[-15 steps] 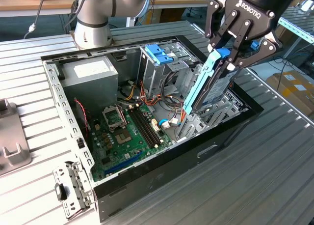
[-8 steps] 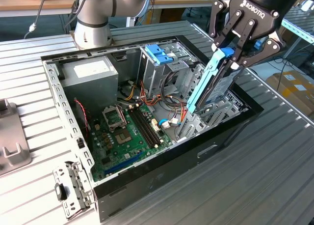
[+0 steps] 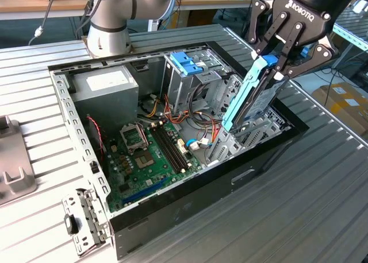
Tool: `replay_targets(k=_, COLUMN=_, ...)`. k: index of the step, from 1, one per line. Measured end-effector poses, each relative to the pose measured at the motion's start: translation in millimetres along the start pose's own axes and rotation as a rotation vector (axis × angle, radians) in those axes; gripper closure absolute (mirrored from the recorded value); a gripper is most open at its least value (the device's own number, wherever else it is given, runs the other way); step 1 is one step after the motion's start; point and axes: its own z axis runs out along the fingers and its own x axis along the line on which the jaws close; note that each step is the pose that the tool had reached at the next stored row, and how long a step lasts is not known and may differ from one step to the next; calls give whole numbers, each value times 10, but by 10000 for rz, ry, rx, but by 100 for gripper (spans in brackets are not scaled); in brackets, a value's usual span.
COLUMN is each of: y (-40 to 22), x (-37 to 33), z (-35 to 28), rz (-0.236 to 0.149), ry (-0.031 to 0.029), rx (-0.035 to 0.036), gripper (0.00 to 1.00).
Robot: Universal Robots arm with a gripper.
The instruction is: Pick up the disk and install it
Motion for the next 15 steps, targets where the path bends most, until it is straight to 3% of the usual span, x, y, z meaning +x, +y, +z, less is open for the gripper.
replay_targets(k=15, y=-149, x=3, z=-1, rz=2, ry=42, rx=-1, gripper=63)
